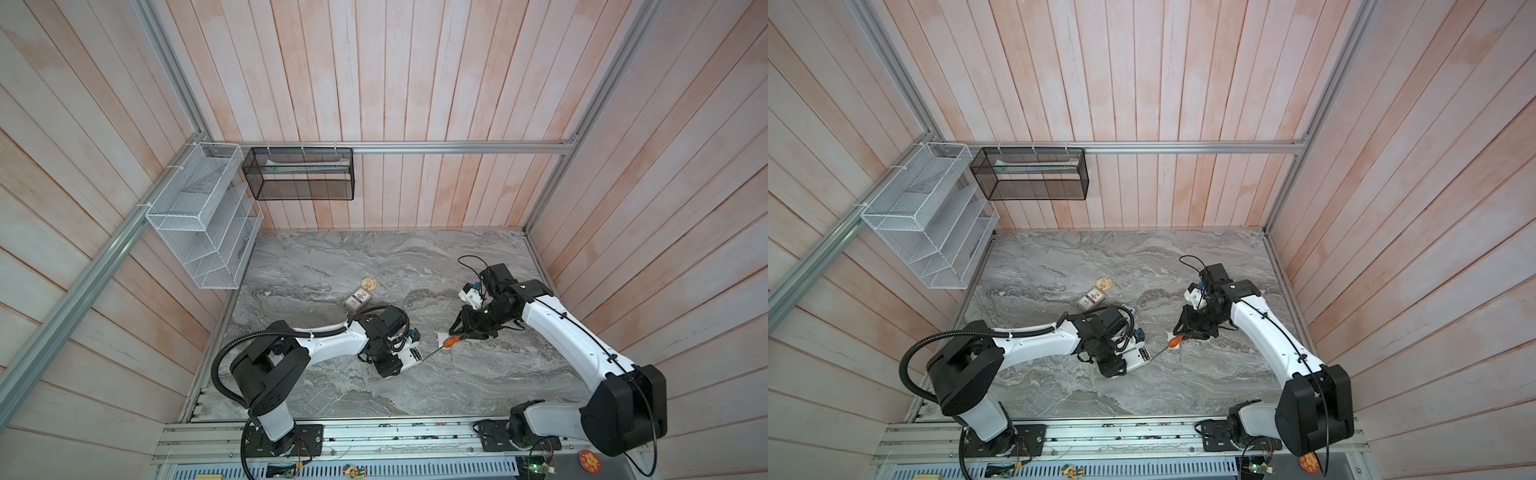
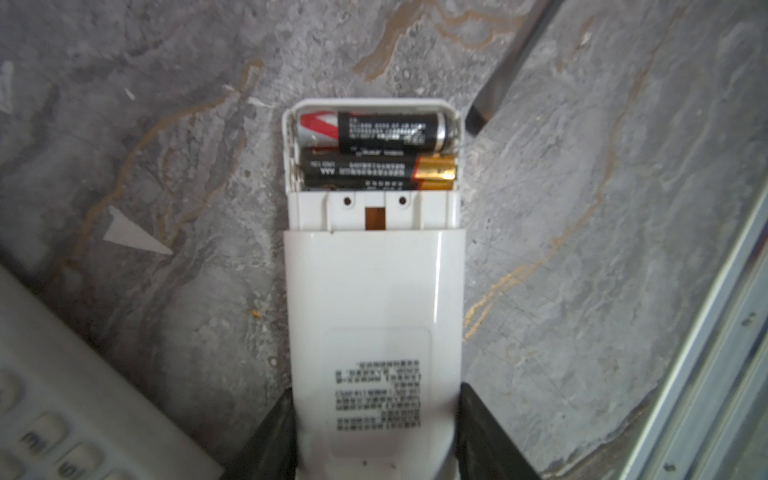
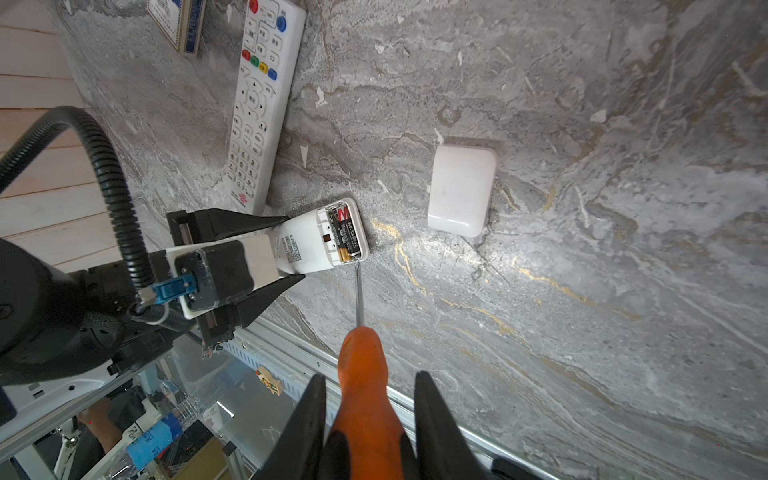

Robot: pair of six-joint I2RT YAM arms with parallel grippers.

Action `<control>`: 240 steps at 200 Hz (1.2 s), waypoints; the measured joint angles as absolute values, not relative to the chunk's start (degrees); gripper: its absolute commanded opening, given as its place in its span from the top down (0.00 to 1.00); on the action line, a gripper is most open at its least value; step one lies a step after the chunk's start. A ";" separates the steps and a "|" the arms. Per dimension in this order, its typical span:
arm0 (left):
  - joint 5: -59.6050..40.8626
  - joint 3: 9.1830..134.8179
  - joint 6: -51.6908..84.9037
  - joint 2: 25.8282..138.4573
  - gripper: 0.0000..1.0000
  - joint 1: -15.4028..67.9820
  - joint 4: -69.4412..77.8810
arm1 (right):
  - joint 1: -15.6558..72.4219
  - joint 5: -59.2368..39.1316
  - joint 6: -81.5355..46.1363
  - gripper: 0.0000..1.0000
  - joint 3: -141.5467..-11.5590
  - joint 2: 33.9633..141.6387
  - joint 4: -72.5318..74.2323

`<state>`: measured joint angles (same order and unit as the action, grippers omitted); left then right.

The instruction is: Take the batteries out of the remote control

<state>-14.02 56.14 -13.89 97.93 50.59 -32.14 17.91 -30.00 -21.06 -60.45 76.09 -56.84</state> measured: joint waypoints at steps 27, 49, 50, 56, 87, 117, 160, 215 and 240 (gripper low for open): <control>-14.02 56.12 -13.89 97.93 0.77 50.59 -32.12 | 17.91 -29.89 -21.50 1.00 -60.45 76.09 -56.23; -14.02 56.10 -13.89 97.93 0.77 50.59 -32.10 | 17.91 -29.89 -21.91 1.00 -60.45 76.18 -55.51; -14.02 56.07 -13.89 97.93 0.77 50.59 -32.08 | 17.91 -29.89 -21.91 1.00 -60.45 76.18 -55.48; -14.02 56.07 -13.89 97.93 0.77 50.59 -32.08 | 17.91 -29.89 -22.15 1.00 -60.45 76.29 -55.31; -14.04 56.07 -13.89 97.93 0.77 50.59 -32.05 | 17.91 -29.91 -22.57 1.00 -60.45 77.03 -54.76; -14.04 56.05 -13.89 97.93 0.77 50.59 -32.03 | 17.91 -29.87 -22.76 1.00 -60.45 77.10 -54.19; -13.76 55.72 -13.87 97.80 0.77 50.81 -31.66 | 17.91 -29.85 -22.98 1.00 -60.45 77.19 -53.49; -12.91 55.22 -13.89 97.49 0.77 51.37 -30.87 | 17.76 -29.10 -23.03 1.00 -61.04 77.69 -52.80; -12.58 55.18 -13.89 97.47 0.77 51.55 -30.81 | 17.74 -28.91 -23.33 1.00 -61.04 77.80 -52.14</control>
<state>-12.58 55.18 -13.89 97.47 51.55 -30.81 17.74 -28.91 -23.33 -61.04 77.80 -52.14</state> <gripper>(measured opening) 0.555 0.316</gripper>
